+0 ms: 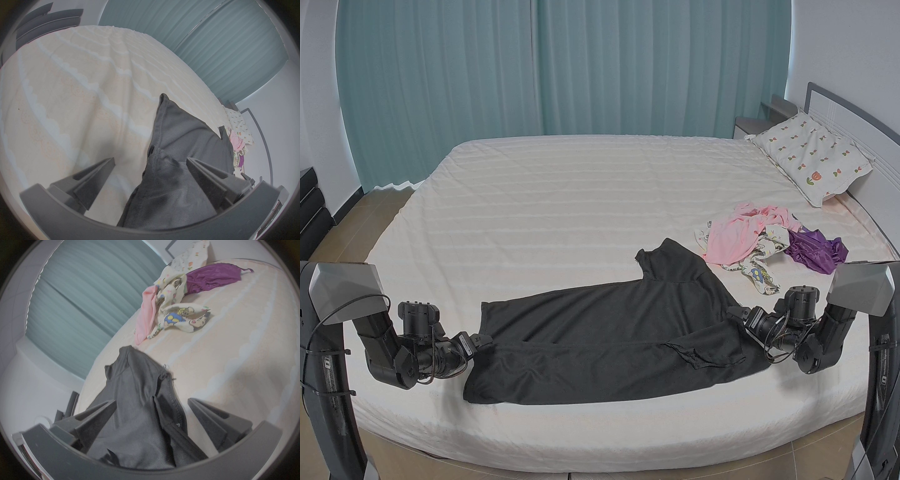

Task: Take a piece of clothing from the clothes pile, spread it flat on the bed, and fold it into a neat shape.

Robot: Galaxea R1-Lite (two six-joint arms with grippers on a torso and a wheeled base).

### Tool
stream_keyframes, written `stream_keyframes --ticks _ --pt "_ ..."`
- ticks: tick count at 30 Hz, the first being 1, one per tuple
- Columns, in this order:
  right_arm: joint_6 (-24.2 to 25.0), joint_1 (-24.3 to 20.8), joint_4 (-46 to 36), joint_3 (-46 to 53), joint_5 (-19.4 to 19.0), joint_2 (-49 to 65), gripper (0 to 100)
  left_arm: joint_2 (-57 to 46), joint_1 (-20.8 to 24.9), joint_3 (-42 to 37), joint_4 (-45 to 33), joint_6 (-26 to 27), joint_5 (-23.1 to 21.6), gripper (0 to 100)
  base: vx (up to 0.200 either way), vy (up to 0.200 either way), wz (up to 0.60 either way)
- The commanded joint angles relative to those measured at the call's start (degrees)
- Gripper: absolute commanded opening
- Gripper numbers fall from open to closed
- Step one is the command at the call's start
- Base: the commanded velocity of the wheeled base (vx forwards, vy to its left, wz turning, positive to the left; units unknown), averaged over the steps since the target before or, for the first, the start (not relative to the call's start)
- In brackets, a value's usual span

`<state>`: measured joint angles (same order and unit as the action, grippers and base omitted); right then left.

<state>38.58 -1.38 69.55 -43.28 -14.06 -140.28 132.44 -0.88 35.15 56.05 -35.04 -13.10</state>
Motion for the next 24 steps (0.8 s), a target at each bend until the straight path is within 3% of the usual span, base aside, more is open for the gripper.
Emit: stream_keyframes --ticks 1,9,12,16,24 --pt "3.4 1.6 1.5 1.5 1.3 3.6 100 -2.3 -0.1 -0.1 0.0 0.0 0.0 100 0.0 0.0 0.0" --pt "11.0 2.3 1.3 2.9 1.6 6.9 100 -4.6 -0.3 0.2 0.4 -2.8 0.1 100 0.0 0.0 0.0" --pt "11.7 2.2 1.5 3.0 1.5 7.1 100 -5.4 -0.7 0.6 0.0 -6.1 -0.4 100 0.133 0.0 0.0" --pt "11.8 1.8 1.5 3.1 1.5 7.1 100 -5.3 -0.9 0.8 0.5 -6.4 -0.7 100 0.2 0.0 0.0" --pt "11.8 1.6 1.6 3.5 1.6 6.7 100 -5.0 -1.1 1.1 0.6 -6.5 -0.7 100 0.0 0.0 0.0"
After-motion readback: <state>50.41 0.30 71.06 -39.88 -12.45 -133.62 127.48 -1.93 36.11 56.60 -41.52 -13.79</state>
